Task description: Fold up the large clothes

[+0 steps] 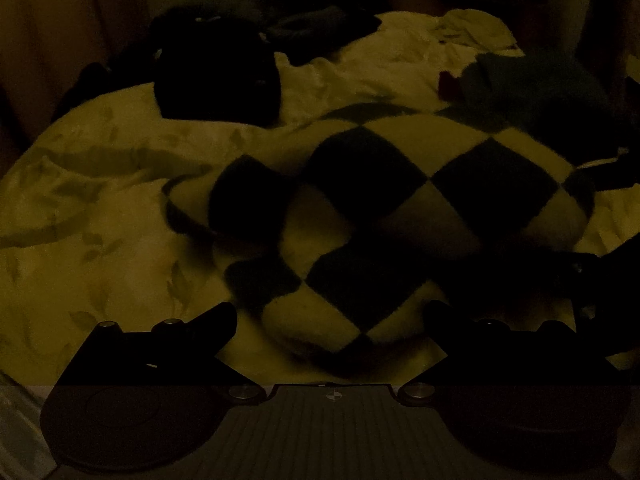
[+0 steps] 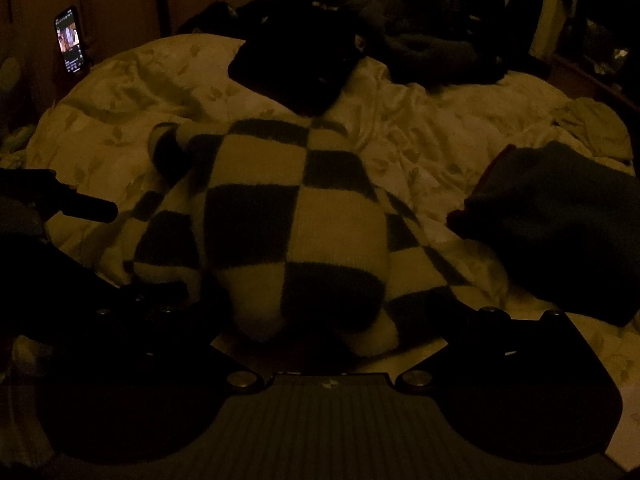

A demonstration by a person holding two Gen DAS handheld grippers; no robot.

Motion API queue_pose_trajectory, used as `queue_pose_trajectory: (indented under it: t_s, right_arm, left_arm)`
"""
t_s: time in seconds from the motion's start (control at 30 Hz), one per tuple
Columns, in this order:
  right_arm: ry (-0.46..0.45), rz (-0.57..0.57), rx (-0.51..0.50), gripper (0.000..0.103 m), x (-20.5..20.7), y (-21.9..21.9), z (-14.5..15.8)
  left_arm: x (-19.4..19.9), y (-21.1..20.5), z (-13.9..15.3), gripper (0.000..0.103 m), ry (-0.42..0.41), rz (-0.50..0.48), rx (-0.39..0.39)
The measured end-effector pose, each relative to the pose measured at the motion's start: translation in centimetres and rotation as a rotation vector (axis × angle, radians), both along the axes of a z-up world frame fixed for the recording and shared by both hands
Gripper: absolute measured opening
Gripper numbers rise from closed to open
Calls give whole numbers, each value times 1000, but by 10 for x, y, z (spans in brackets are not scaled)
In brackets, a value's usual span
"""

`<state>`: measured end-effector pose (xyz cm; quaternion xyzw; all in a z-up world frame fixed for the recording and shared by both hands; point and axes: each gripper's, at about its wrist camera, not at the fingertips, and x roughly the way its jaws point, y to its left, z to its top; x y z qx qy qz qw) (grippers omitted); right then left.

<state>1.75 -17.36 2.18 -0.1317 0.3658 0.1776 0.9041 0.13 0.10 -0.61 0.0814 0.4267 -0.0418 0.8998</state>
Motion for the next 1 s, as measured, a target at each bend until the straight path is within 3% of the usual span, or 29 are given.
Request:
queue_pose_trajectory:
  t_s: [0.17,0.4,1.0]
  right_arm:
    - [38,-3,13,102,-1,0,1]
    - [-32,5,53,102,-5,-2,9]
    - [22,3,29,102,-3,-1,6]
  left_arm:
    - [-3,-2,3,103,19,-11,21]
    - [-1,1,2,103,24,-9,30]
    - [0,0,-1,103,11,-14,29]
